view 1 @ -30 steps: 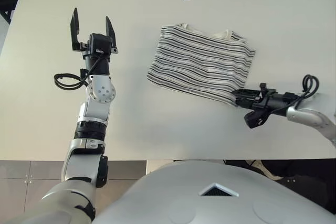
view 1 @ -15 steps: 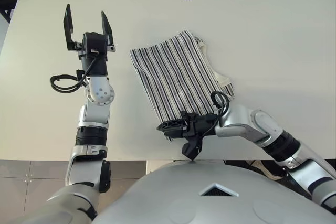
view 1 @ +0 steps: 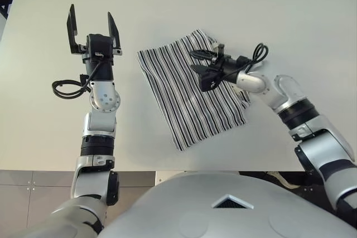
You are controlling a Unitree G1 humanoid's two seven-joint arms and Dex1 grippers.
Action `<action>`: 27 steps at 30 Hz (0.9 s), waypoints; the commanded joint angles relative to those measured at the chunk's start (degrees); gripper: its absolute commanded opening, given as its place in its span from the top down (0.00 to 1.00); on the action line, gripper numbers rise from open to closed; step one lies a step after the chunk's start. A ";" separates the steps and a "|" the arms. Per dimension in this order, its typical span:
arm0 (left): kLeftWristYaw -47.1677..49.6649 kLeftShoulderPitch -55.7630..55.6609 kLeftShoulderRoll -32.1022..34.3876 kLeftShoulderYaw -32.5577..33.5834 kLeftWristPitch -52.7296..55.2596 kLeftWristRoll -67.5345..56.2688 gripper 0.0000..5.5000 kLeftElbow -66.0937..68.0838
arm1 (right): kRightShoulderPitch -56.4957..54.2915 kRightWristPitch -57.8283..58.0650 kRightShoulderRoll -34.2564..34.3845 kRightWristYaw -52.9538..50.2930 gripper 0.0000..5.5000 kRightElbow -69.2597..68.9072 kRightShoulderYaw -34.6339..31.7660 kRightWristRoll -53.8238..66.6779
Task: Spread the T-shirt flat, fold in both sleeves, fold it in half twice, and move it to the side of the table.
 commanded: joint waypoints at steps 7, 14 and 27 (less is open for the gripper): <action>-1.54 -3.73 0.07 -1.94 -0.58 1.69 0.32 4.91 | 17.88 2.33 -13.87 -6.68 0.63 -10.00 -5.63 0.90; -2.86 -4.22 1.52 -2.01 -1.35 1.76 0.32 5.89 | 29.97 13.45 -12.27 -5.09 0.63 -31.42 -10.53 1.18; -33.82 16.64 26.94 -7.95 -17.69 -1.40 0.31 -18.14 | 48.51 -1.27 -34.83 9.29 0.59 -49.28 -34.19 21.46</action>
